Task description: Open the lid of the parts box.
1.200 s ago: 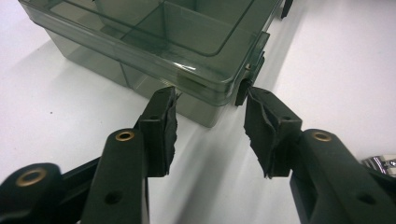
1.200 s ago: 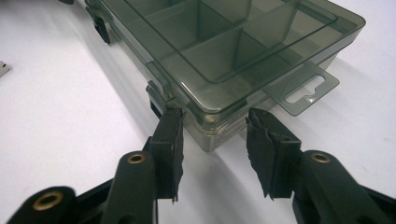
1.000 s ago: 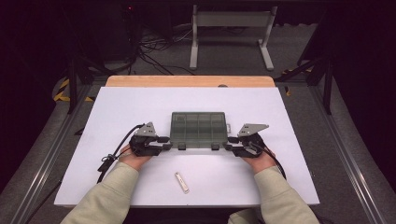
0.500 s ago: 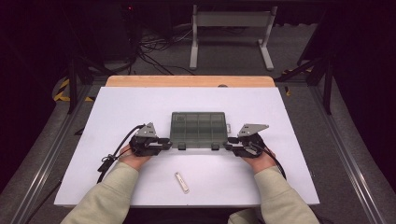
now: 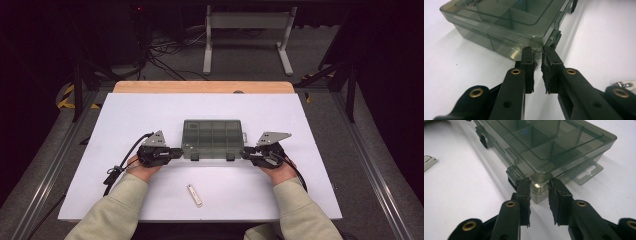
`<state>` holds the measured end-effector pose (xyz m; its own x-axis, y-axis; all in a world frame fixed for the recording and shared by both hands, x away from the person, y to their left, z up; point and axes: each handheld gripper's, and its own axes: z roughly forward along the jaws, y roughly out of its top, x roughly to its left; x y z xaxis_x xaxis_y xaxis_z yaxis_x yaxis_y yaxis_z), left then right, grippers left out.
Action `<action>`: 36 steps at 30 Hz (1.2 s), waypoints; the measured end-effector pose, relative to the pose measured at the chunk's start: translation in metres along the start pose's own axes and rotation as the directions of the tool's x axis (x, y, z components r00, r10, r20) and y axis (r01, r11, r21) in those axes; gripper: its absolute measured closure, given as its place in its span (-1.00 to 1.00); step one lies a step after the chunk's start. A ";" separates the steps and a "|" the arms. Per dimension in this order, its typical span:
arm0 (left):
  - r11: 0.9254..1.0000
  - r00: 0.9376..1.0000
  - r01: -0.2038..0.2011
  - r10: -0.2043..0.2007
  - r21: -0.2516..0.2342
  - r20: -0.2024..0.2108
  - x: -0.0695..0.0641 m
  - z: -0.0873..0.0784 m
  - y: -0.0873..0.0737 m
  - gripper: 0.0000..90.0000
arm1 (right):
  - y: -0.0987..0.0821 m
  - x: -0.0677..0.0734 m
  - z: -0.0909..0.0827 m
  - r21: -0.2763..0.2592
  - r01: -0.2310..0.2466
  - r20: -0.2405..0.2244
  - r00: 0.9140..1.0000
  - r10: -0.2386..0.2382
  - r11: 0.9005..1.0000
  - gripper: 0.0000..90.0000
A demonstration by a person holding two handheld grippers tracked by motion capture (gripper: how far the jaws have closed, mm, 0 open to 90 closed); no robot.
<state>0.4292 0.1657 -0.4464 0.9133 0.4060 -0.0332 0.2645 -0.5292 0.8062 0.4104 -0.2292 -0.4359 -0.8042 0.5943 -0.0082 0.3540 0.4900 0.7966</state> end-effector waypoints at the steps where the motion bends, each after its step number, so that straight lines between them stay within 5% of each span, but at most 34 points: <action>1: 1.000 1.000 -0.003 0.003 -0.005 -0.003 0.000 -0.001 0.000 0.83 | 0.000 0.000 -0.001 -0.005 0.001 0.002 1.000 -0.001 1.000 0.62; 23: 0.987 0.999 0.038 -0.044 -0.156 -0.031 -0.001 -0.002 -0.001 0.89 | 0.003 -0.001 -0.006 -0.141 -0.040 0.009 0.999 0.041 0.989 0.76; 36: 0.982 0.998 0.040 -0.047 -0.184 -0.032 -0.001 -0.002 0.001 0.88 | 0.001 -0.001 -0.008 -0.136 -0.051 0.010 0.999 0.052 0.989 0.72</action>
<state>0.4281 0.1668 -0.4446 0.8894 0.4542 -0.0521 0.2397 -0.3662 0.8991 0.4082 -0.2340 -0.4303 -0.7798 0.6254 0.0275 0.3259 0.3681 0.8708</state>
